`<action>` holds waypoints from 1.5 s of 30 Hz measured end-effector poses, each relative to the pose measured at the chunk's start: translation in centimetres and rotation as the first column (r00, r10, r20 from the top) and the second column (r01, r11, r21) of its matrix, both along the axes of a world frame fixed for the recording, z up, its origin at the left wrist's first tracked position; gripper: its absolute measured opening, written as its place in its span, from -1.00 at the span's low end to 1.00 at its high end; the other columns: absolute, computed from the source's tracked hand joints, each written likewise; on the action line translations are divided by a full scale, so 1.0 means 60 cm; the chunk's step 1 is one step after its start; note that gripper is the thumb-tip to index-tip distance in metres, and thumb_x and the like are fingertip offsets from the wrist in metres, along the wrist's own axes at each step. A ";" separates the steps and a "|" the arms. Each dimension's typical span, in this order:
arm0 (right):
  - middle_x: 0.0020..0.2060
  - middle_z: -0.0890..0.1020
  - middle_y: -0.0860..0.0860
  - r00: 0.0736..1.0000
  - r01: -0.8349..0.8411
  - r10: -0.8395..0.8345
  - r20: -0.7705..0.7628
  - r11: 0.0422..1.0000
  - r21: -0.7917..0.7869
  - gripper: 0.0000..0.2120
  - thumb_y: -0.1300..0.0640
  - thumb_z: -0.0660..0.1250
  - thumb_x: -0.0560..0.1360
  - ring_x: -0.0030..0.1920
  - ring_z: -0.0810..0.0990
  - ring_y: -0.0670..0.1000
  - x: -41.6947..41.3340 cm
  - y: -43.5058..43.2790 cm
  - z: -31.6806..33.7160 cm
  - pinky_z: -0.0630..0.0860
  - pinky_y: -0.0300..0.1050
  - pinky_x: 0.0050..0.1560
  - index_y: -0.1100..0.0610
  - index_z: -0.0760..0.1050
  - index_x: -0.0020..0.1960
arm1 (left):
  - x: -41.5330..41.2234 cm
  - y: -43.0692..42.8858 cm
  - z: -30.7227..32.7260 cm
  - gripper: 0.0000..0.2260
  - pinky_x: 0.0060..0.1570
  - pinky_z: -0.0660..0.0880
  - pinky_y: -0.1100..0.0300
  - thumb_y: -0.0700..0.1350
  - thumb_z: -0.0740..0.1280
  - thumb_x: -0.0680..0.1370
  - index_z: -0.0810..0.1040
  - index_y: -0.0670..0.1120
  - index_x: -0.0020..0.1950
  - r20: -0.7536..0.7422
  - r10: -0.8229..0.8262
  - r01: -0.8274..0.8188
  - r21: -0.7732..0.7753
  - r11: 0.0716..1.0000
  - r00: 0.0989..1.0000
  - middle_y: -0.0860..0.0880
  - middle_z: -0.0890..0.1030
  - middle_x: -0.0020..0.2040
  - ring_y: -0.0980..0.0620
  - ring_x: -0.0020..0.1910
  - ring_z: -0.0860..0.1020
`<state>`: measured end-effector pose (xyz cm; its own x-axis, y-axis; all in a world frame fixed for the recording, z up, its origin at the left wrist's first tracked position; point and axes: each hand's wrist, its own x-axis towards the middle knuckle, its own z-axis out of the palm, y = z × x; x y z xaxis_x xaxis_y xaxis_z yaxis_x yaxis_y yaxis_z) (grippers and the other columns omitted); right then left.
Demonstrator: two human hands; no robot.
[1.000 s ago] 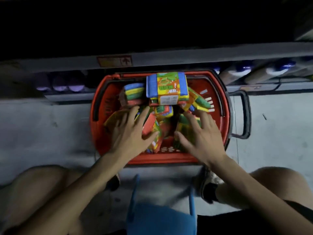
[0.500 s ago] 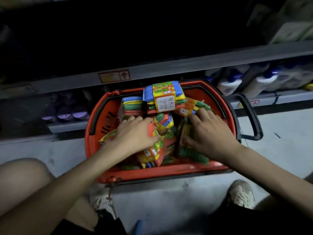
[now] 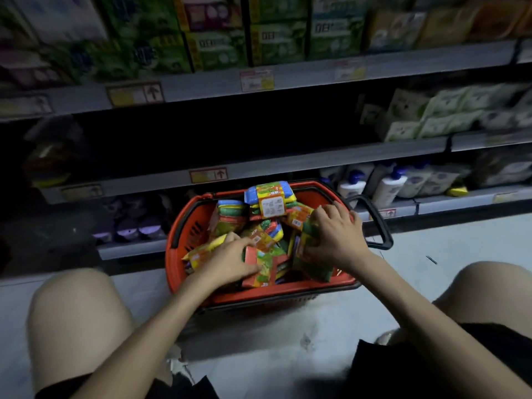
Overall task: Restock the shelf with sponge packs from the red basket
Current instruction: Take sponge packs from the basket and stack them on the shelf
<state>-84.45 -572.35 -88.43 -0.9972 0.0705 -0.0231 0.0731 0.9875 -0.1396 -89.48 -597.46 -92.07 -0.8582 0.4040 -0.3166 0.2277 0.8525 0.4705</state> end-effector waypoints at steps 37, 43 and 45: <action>0.54 0.26 0.14 0.987 -0.155 0.157 -0.025 0.984 0.091 -0.14 0.15 0.47 0.45 0.54 0.24 0.23 -0.182 -0.056 -0.096 0.41 0.13 0.39 -0.01 0.07 0.60 | -0.055 -0.141 0.062 -0.56 0.06 0.65 -0.08 -0.03 0.59 0.38 0.64 -0.06 0.23 0.638 0.499 -0.762 0.643 0.073 0.586 -0.10 0.74 0.07 -0.04 0.04 0.72; 0.25 0.46 0.13 0.972 -0.185 0.199 -0.126 0.977 0.109 -0.20 -0.28 0.38 0.40 0.25 0.48 0.19 -0.186 -0.064 -0.087 0.49 0.07 0.15 0.08 0.27 0.51 | -0.060 -0.135 0.056 -0.74 -0.05 0.65 0.00 -0.13 0.53 0.48 0.63 -0.08 0.15 0.767 0.451 -0.835 0.545 -0.083 0.456 -0.09 0.76 -0.05 -0.05 -0.08 0.73; 0.16 0.49 0.10 0.974 -0.148 0.143 -0.176 0.989 -0.018 -0.14 -0.41 0.22 0.36 0.15 0.50 0.15 -0.180 -0.073 -0.081 0.53 0.06 0.05 0.10 0.32 0.47 | -0.060 -0.135 0.058 -0.74 0.02 0.64 -0.05 -0.13 0.52 0.49 0.62 -0.10 0.16 0.774 0.450 -0.833 0.542 -0.108 0.445 -0.09 0.76 -0.10 -0.06 -0.08 0.73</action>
<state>-95.22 -576.71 -93.31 -0.9857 -0.0734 0.1516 -0.0988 0.9809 -0.1678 -93.05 -605.55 -88.58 -0.8226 -0.1495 -0.5486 -0.4545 -0.4069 0.7923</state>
